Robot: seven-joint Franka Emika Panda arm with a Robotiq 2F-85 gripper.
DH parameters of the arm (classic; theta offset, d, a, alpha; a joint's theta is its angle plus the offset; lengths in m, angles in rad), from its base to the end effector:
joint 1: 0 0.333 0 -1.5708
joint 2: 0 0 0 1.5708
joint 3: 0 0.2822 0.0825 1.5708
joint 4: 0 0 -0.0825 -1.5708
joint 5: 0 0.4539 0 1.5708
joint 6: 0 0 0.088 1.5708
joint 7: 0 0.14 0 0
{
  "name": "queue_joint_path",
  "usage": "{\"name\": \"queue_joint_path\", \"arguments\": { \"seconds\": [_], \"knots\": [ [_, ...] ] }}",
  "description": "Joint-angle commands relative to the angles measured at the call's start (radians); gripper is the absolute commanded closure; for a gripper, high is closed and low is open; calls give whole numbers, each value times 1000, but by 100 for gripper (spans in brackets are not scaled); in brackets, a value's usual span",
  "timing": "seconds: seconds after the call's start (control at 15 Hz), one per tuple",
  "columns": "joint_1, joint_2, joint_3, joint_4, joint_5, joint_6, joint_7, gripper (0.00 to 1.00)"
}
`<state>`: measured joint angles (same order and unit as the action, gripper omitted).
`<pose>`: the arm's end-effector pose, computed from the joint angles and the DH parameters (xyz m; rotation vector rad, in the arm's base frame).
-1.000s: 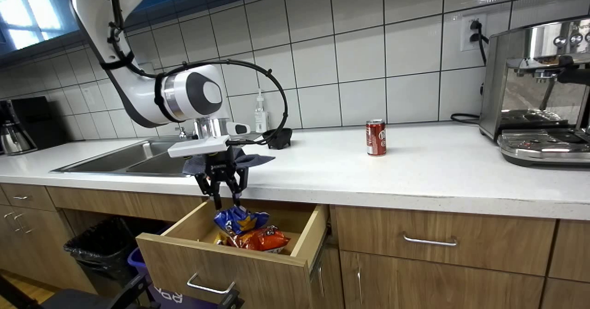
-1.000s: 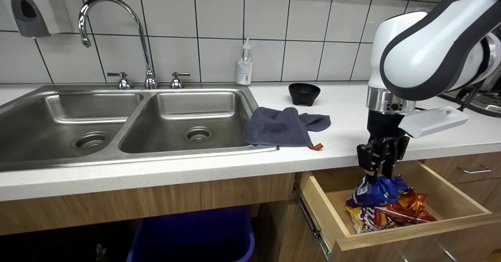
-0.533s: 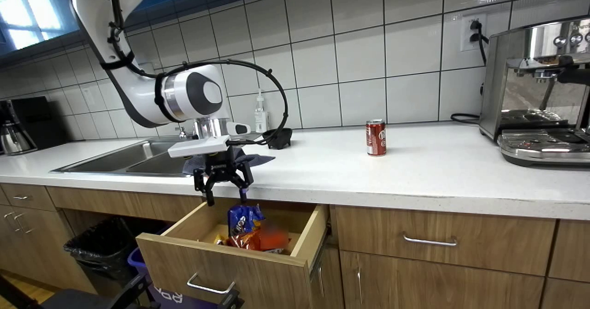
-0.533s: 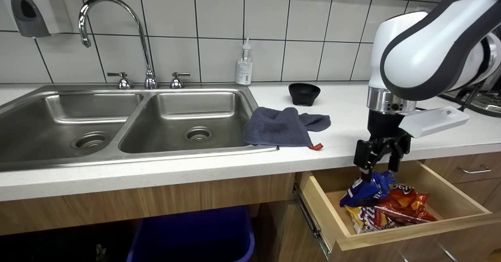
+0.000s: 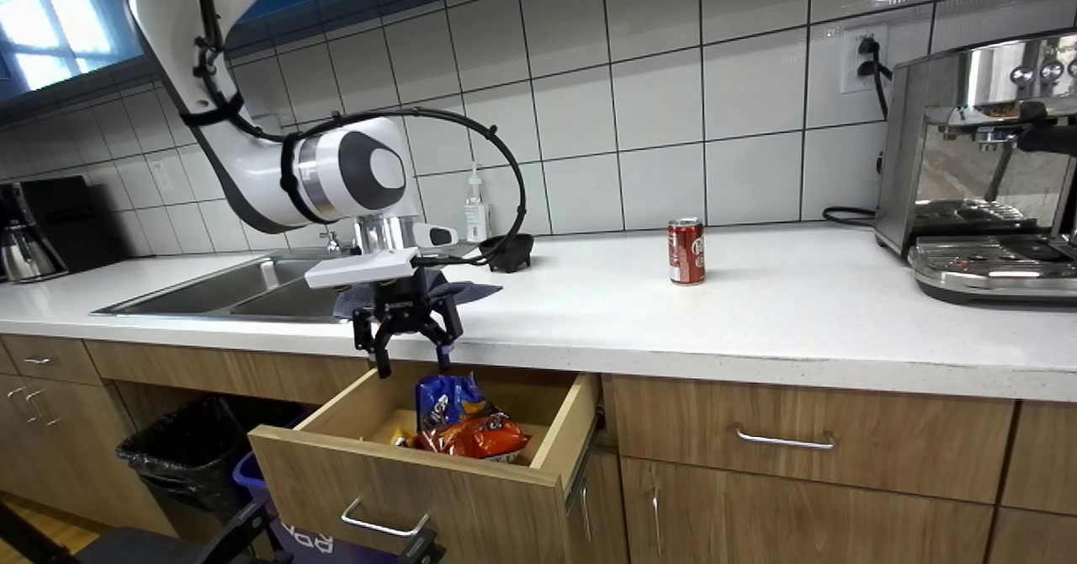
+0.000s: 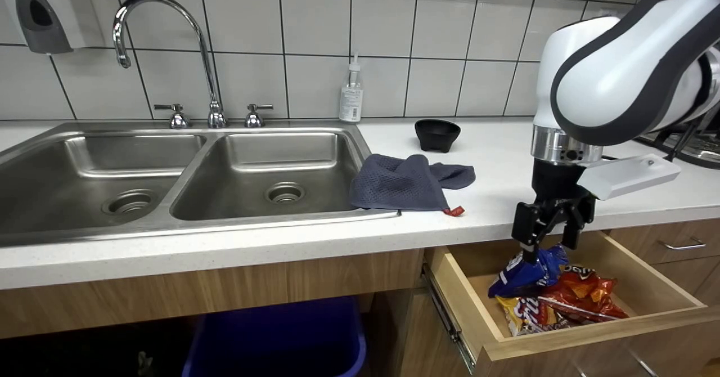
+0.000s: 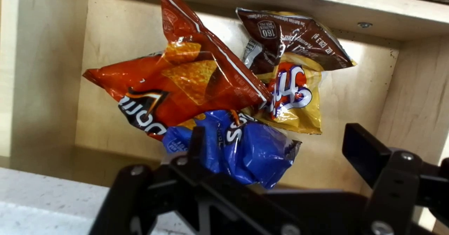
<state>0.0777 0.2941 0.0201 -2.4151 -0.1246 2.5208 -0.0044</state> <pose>0.4839 0.0475 0.0477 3.0462 0.3212 -0.2840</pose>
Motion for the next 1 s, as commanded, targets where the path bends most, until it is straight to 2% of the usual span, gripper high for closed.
{"name": "queue_joint_path", "arguments": {
  "seconds": [0.0,0.93],
  "knots": [
    [2,-72,-2,-62,-5,-18,31,0],
    [-7,-213,-5,-176,7,-167,163,0]
  ]
}}
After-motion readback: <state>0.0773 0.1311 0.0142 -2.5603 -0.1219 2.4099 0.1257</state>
